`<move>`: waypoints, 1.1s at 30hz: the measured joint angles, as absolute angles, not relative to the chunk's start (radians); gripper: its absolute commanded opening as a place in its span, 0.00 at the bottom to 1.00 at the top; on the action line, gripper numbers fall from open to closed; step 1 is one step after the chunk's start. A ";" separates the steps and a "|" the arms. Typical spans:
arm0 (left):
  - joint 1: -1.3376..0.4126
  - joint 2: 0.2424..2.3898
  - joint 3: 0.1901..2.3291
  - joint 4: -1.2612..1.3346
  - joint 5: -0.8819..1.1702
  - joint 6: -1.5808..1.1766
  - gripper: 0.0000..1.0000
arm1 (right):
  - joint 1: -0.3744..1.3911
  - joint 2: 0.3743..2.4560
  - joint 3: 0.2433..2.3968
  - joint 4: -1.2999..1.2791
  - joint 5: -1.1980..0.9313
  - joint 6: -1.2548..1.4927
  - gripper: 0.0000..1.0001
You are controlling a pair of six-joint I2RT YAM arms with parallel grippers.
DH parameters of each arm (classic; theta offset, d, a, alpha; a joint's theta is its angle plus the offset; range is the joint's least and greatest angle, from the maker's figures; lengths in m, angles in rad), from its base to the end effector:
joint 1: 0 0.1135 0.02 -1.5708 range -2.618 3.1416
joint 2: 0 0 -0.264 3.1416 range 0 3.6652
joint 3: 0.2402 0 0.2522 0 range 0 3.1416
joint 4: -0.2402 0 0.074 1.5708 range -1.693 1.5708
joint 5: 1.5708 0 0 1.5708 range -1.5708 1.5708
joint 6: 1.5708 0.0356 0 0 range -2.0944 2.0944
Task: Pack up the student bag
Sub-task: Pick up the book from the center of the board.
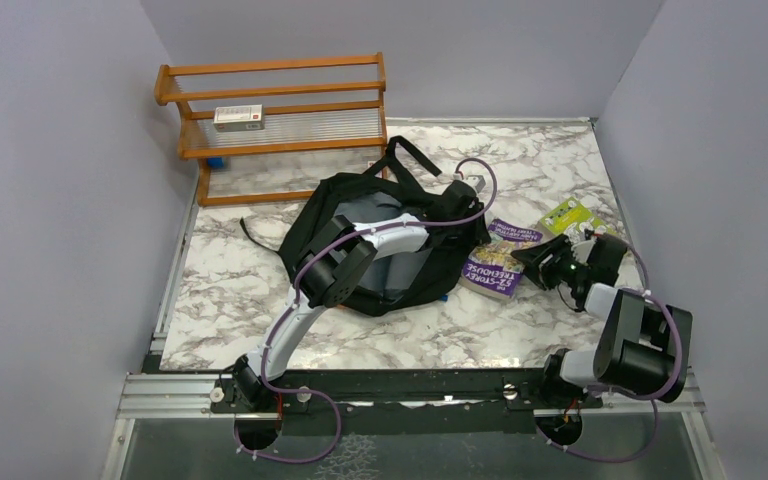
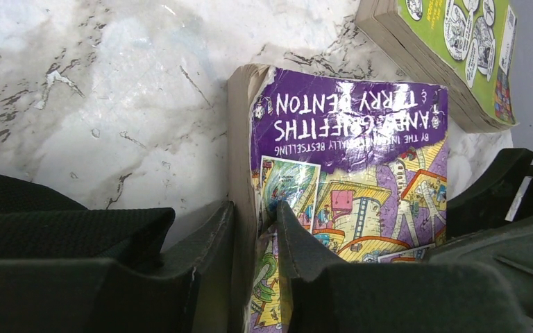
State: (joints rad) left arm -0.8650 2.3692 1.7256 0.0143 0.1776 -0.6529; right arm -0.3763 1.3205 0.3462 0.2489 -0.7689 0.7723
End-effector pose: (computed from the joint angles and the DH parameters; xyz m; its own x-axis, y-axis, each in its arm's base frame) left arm 0.3385 -0.4069 0.1346 -0.8146 0.0340 -0.5790 0.4367 0.6929 -0.5737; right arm 0.2103 -0.0565 0.1343 -0.5953 0.7745 -0.2141 0.2731 0.4456 0.8526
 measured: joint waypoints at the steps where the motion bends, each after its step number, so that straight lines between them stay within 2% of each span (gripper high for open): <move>1: -0.865 2.369 1.726 0.015 0.178 -0.653 0.00 | -0.375 1.334 0.340 0.271 -0.770 0.781 0.50; 5: -0.865 2.369 1.725 0.019 0.181 -0.651 0.00 | -0.373 1.395 0.331 0.338 -0.781 0.804 0.44; 10: -0.866 2.364 1.720 0.027 0.181 -0.643 0.00 | -0.371 1.433 0.327 0.381 -0.794 0.809 0.22; 13: -0.867 2.356 1.716 0.028 0.181 -0.633 0.00 | -0.368 1.406 0.330 0.363 -0.790 0.789 0.12; 17: -0.873 2.320 1.707 -0.005 0.186 -0.598 0.30 | -0.344 1.244 0.368 0.175 -0.713 0.712 0.01; 19: -0.872 2.286 1.703 -0.059 0.186 -0.574 0.46 | -0.340 1.155 0.419 0.068 -0.656 0.670 0.01; 20: -0.871 2.261 1.699 -0.102 0.185 -0.553 0.52 | -0.342 1.117 0.458 0.020 -0.619 0.646 0.01; 26: -0.847 2.123 1.700 -0.217 0.197 -0.487 0.65 | -0.350 0.994 0.679 -0.118 -0.472 0.531 0.01; 33: -0.753 1.874 1.673 -0.226 0.282 -0.369 0.73 | -0.321 1.029 0.815 -0.237 -0.499 0.432 0.01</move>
State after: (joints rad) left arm -0.7532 1.8740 1.6730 -0.2260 0.2817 -0.3695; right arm -0.3206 1.0286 0.8150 -0.2371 -0.4988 0.4320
